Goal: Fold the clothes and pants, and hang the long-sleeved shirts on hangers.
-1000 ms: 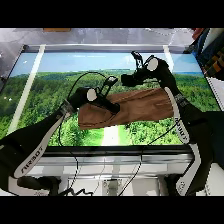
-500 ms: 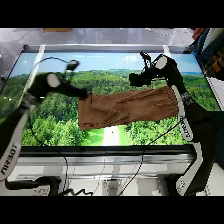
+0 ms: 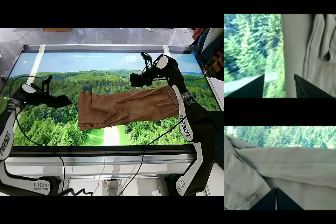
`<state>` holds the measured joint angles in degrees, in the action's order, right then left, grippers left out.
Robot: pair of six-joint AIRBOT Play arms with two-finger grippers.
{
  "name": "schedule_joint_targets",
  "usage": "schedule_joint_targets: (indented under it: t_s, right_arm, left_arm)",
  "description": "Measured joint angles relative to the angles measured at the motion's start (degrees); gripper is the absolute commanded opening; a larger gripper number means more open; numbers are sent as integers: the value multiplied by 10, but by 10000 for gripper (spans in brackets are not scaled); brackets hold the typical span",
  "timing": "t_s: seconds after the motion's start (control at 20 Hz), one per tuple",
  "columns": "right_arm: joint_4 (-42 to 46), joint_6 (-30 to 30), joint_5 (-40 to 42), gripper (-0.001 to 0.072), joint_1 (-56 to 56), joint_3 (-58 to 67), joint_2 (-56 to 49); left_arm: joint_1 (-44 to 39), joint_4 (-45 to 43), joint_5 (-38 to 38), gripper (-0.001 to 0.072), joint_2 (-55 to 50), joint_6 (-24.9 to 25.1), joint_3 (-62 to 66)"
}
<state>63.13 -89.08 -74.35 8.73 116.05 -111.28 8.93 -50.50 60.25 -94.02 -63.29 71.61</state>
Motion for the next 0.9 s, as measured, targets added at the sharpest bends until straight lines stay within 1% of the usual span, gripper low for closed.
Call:
schedule_joint_targets:
  t_s: [0.25, 0.45, 0.6, 0.65, 0.7, 0.9]
  right_arm:
    - [-1, 0, -2, 25, 0, 0, 0]
    - [-2, 0, -1, 25, 0, 0, 0]
    - [-2, 0, -1, 25, 0, 0, 0]
    - [-2, 0, -1, 25, 0, 0, 0]
    - [-2, 0, -1, 25, 0, 0, 0]
    - [-1, 0, -1, 25, 0, 0, 0]
  left_arm:
    - [-5, 71, 3, 399, -56, 44, -4]
    - [-9, 103, 5, 400, -82, 60, -5]
    - [-21, 110, 8, 398, -93, 68, -4]
    - [-26, 111, 5, 368, -96, 72, -4]
    - [-32, 110, 0, 318, -98, 74, -5]
    - [-46, 105, -30, 318, -101, 80, -5]
